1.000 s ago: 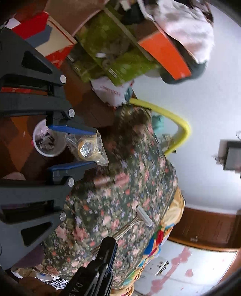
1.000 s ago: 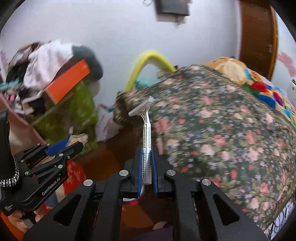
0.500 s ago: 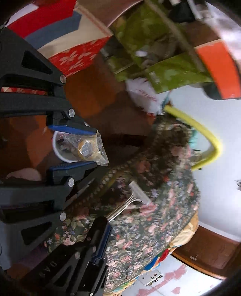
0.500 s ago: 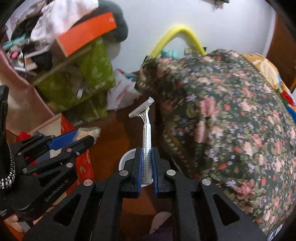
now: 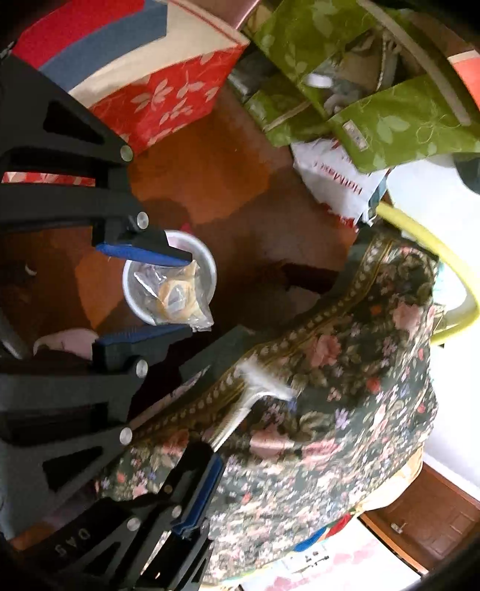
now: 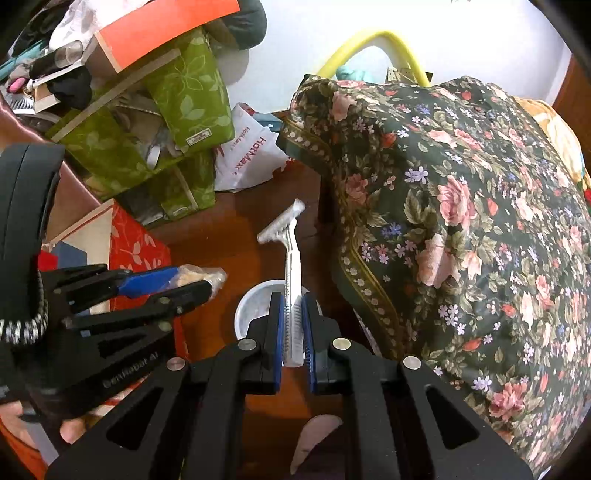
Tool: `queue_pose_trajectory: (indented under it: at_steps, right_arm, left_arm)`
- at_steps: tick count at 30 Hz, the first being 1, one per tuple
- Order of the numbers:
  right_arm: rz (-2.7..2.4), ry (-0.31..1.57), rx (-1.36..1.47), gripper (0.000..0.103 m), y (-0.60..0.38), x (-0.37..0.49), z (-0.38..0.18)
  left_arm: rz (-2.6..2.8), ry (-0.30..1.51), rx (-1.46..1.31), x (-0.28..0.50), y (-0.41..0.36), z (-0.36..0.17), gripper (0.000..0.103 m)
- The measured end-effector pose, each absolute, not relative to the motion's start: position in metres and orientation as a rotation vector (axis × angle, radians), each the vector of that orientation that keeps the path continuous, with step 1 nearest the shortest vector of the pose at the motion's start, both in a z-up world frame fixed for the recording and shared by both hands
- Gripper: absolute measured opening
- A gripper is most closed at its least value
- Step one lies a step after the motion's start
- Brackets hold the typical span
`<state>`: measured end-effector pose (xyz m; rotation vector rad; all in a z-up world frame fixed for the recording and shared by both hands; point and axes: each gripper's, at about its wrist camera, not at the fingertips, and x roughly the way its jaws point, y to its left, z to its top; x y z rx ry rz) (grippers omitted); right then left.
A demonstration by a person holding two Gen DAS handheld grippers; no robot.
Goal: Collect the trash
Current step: 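Open both grippers over the white bin, dropping razor and wrapper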
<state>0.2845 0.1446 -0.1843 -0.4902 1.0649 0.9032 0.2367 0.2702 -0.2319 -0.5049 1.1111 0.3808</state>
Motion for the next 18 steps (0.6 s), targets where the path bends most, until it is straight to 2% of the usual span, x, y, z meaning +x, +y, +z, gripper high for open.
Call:
queue_pose_trajectory:
  at_steps: [5, 18]
  right_arm:
    - [0.922, 1.071, -0.489, 0.009, 0.152, 0.284, -0.187]
    - [0.948, 1.082, -0.448, 0.01, 0.15, 0.282, -0.176]
  left_arm:
    - [0.374, 1.095, -0.519, 0.231, 0.277, -0.229, 0.038]
    - [0.411, 1.019, -0.502, 0.213, 0.272, -0.203, 0.038]
